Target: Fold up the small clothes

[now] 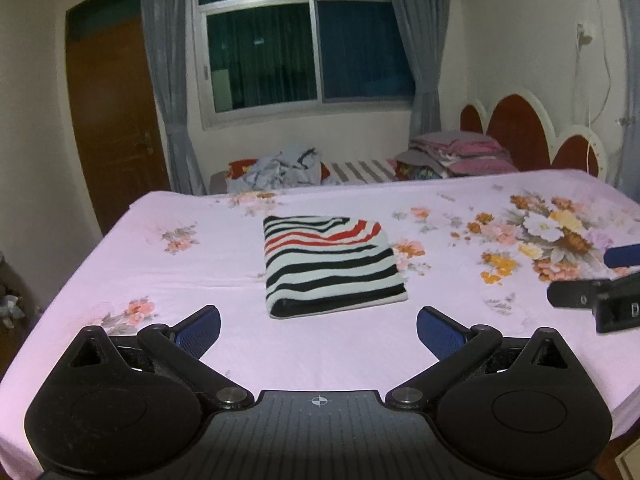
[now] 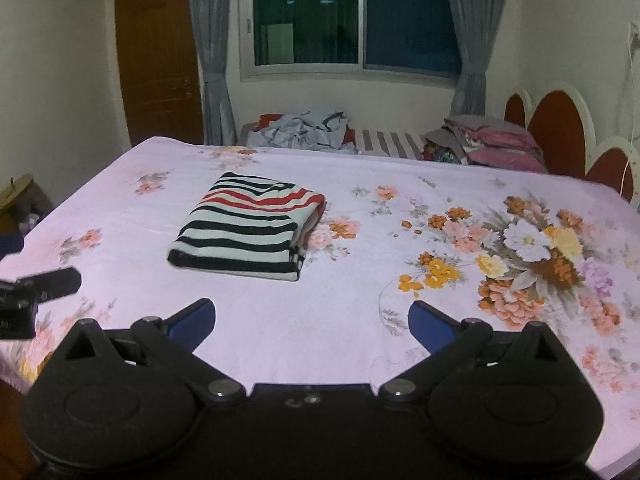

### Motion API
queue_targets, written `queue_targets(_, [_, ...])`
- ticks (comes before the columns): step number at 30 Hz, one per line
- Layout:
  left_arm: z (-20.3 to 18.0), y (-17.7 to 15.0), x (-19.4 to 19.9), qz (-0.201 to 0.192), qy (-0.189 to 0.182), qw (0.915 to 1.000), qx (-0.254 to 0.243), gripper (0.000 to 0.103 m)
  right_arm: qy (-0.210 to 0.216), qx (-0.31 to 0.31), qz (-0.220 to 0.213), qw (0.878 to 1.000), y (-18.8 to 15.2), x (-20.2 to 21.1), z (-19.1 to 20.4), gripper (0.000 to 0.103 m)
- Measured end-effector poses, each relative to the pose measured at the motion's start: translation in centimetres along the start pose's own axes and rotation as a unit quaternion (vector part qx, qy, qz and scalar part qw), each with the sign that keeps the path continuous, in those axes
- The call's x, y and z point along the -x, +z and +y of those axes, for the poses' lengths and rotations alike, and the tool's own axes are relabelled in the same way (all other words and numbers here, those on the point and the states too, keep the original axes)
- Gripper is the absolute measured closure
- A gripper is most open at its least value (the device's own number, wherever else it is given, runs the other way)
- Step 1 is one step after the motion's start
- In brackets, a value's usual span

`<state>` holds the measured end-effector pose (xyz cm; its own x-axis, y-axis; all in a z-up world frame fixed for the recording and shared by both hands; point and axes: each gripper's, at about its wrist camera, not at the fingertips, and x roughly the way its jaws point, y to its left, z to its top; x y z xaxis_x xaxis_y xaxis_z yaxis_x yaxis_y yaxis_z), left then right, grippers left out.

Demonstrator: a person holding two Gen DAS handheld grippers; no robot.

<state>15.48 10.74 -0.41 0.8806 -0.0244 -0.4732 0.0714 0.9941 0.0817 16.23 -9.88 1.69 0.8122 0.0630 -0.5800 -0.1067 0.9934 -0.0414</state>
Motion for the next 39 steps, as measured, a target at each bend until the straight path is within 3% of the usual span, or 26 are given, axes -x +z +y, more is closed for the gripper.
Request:
queue_targets(5, [-0.2,-0.7,2.7,-0.010,0.010,0.9993,0.034,0.000,-0.004,-0.005,-0.019,1.000,-1.0,3.4,0.1,0.000])
queue_targets(8, [-0.7,-1.2,4.2,-0.022,0.031,0.9988,0.030,0.000,-0.004,-0.010,-0.030,0.999,-1.6,5.1,0.0,0.000])
queue_targets(14, [-0.8,-1.4,5.7,-0.022,0.015,0.9991,0.033,0.000,-0.008,-0.014,-0.040,0.999,-2.0,6.3,-0.1,0.000])
queue_targets(39, [-2.6,-1.2,6.0,-0.026,0.011,0.9993,0.023,0.000,-0.020,-0.012,-0.041,0.999,-2.3,6.9,-0.6,0.000])
